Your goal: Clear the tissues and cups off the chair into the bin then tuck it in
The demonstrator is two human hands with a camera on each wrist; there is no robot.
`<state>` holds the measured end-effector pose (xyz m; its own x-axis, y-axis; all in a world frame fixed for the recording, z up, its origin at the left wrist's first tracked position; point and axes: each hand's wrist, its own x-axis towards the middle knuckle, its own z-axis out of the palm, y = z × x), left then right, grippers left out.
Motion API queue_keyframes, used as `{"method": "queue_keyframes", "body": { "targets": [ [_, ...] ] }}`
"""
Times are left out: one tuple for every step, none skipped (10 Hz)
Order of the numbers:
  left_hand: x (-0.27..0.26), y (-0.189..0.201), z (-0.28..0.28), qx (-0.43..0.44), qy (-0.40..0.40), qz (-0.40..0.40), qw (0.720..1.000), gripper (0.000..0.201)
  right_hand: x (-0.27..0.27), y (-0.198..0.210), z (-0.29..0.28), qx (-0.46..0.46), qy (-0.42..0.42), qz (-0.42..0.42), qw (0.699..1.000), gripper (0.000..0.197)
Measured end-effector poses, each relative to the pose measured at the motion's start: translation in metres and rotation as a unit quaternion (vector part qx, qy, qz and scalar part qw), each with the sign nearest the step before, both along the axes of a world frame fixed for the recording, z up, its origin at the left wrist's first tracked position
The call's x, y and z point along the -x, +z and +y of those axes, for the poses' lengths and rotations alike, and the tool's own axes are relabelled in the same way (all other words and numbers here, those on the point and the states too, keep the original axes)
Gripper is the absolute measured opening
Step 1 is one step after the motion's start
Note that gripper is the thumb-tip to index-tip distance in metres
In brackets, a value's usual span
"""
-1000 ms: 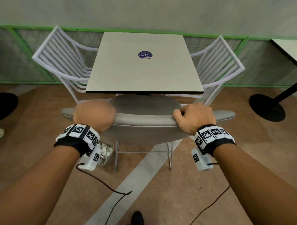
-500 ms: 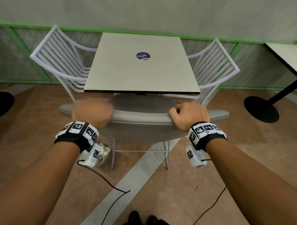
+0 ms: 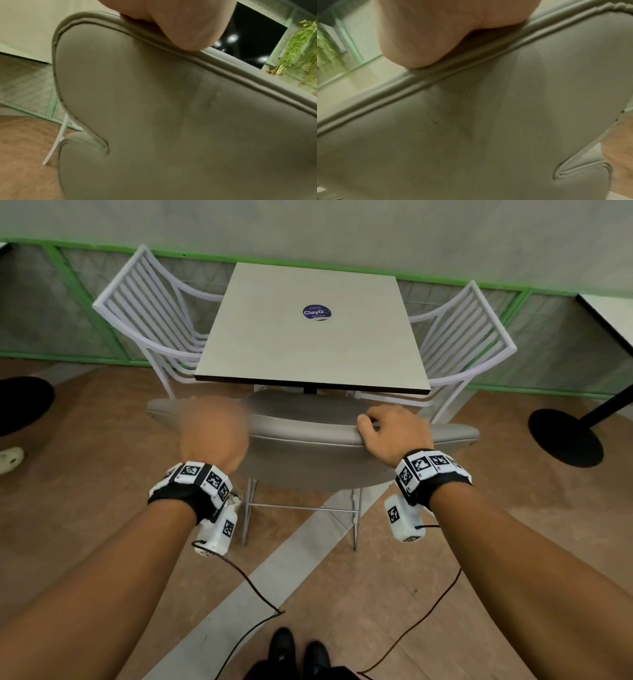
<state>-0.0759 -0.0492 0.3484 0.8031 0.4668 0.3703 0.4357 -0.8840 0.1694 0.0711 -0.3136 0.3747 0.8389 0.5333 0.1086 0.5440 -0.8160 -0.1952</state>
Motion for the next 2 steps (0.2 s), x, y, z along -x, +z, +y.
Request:
{"method": "queue_keyframes", "body": {
  "targets": [
    [0.030, -0.012, -0.021, -0.001, -0.020, 0.012, 1.000, 0.050, 0.021, -0.005, -0.017, -0.117, 0.070, -0.041, 0.990, 0.033],
    [0.097, -0.046, -0.038, 0.013, -0.054, 0.097, 0.994, 0.058, 0.070, -0.030, -0.045, -0.153, 0.089, -0.035, 0.984, 0.032]
  ]
}}
